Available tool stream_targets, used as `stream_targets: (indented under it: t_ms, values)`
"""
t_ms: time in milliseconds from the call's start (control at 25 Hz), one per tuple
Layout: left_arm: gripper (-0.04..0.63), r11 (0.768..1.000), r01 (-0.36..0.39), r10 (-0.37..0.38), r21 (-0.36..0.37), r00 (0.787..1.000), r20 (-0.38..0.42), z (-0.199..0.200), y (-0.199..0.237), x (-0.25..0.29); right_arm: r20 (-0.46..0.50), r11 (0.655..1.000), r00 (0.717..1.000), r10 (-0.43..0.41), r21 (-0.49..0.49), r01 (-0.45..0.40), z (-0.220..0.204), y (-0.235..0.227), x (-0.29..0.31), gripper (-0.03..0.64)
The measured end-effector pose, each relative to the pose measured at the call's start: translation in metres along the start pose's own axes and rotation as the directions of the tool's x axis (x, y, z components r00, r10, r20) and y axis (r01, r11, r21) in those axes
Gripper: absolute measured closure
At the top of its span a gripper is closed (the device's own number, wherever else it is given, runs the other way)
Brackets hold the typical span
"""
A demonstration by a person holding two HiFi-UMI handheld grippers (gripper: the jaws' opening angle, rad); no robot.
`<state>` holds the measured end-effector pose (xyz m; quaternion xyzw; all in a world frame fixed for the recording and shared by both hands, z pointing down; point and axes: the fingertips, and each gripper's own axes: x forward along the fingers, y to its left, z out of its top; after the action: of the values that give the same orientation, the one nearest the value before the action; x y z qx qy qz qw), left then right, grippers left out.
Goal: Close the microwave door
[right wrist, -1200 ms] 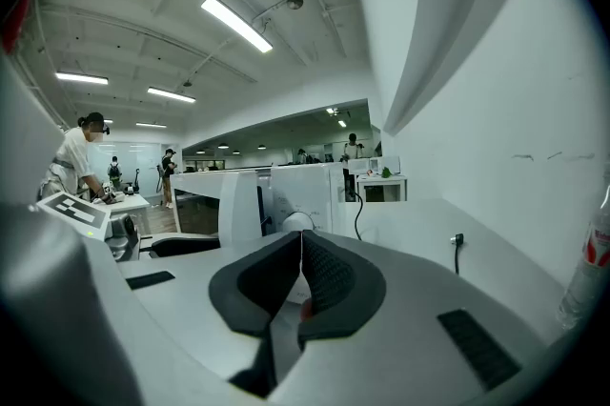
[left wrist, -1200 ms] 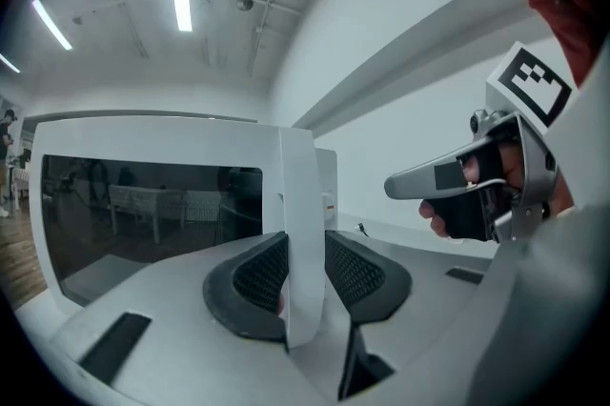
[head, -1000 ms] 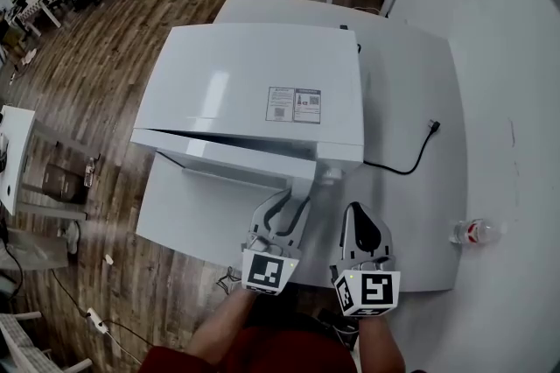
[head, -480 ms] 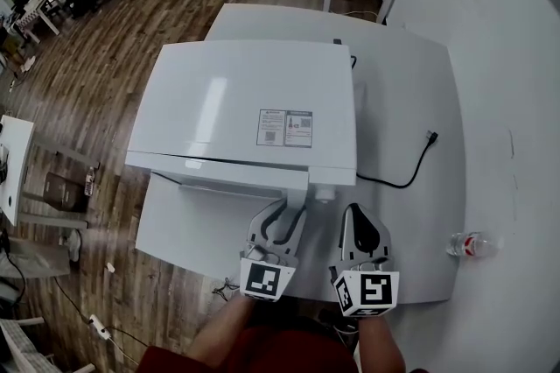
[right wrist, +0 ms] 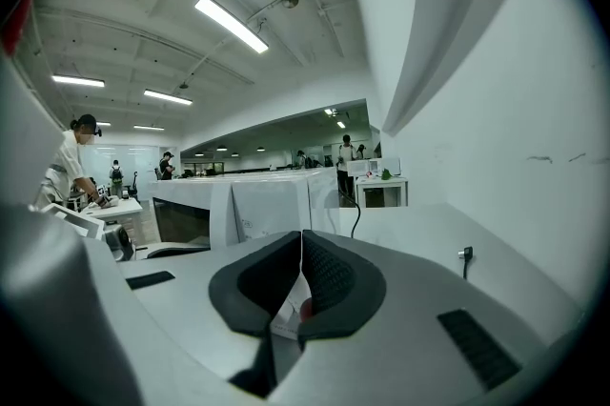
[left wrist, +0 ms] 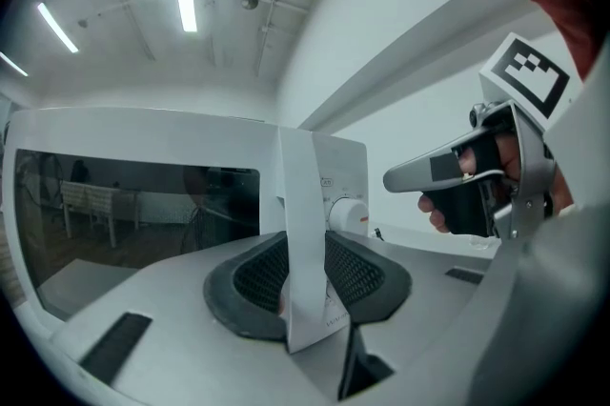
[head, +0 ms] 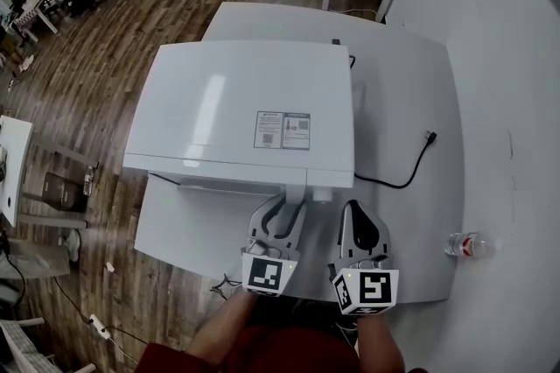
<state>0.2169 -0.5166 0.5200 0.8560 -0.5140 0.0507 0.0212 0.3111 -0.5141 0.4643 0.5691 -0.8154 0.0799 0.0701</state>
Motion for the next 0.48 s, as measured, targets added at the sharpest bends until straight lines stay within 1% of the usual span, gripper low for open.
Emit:
stream_targets:
  t_ms: [120,240,320,480]
  values:
    - [0.466,1.0,-0.013,0.013,-0.016,1.0,-0.018,-0.001,0.0,0.0,0.014,1.0,1.0,0.011,-0.001,-0.011,0.005,0.0,-0.005,0.588]
    - [0.466,0.999,-0.034,0.035,0.014,0.999,-0.041,0.005,-0.002,-0.002,0.025,1.0,0.999,0.022,0.003,-0.022,0.012,-0.001,-0.012,0.589]
    - [0.466,0.997,-0.071,0.072,0.032,0.997,-0.04,0.011,-0.003,-0.008,0.035,0.999,0.998,0.042,0.0,-0.042,0.018,-0.001,-0.015,0.588]
    - [0.466,0.989,-0.146,0.146,-0.003,0.989,-0.017,0.035,-0.004,-0.027,0.056,0.996,0.995,0.086,-0.016,-0.086,0.034,0.0,-0.023,0.588]
